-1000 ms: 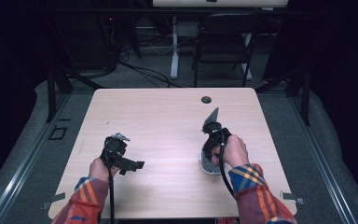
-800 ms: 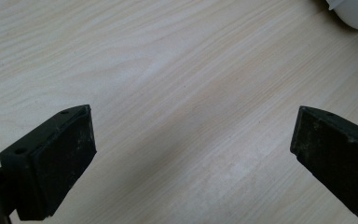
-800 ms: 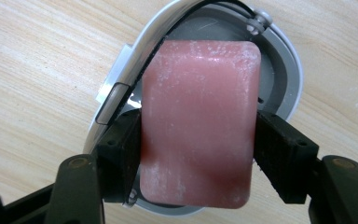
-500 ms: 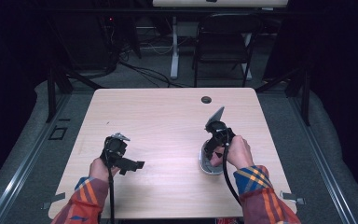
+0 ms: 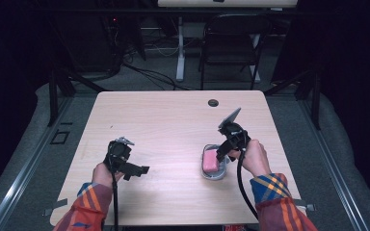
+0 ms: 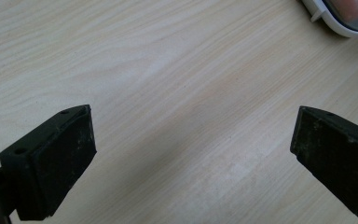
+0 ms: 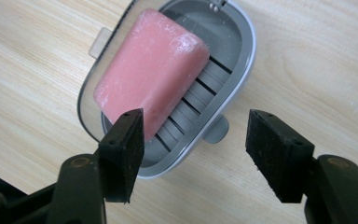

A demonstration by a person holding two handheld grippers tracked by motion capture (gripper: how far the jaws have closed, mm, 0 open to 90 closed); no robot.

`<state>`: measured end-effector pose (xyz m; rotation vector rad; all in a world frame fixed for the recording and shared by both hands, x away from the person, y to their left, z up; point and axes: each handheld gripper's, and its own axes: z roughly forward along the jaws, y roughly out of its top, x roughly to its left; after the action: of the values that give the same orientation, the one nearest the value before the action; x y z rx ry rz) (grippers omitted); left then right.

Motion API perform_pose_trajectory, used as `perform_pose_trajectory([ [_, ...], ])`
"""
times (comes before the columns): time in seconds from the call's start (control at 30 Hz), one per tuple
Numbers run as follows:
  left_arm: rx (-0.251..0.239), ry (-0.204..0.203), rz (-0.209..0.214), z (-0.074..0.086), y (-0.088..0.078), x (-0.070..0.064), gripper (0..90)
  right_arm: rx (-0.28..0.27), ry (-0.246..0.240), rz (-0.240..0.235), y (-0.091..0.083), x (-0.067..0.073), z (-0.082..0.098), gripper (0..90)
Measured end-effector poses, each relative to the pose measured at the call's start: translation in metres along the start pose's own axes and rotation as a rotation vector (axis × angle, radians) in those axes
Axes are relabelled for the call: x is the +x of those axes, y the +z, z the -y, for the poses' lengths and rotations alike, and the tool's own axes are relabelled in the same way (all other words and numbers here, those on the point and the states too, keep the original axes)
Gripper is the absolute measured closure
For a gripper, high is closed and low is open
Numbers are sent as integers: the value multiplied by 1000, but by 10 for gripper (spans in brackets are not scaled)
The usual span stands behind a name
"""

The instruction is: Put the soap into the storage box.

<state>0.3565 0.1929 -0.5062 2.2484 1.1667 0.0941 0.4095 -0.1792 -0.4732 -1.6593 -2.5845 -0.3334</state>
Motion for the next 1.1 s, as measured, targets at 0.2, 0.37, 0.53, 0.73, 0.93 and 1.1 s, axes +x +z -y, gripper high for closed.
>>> perform_pose_trajectory([
  [0.2, -5, -5, 2, 0, 0, 0, 0, -68, -69, 2, -17, -3, 7, 267],
  [0.37, -6, -1, 5, 0, 0, 1, 0, -95, -116, 12, -31, -9, 15, 183],
  [0.53, -11, -7, 6, 0, 0, 0, 0, -112, -139, 32, -43, -17, 25, 133],
  [0.73, -9, -6, 10, 0, 0, 0, 0, -164, -124, 50, -54, -31, 42, 64],
  [0.93, -7, -4, 10, 0, 0, 0, 0, -204, -110, 87, -62, -46, 60, 40],
  [1.1, -10, -5, 9, 0, 0, 0, 0, -236, -109, 103, -65, -59, 77, 0],
])
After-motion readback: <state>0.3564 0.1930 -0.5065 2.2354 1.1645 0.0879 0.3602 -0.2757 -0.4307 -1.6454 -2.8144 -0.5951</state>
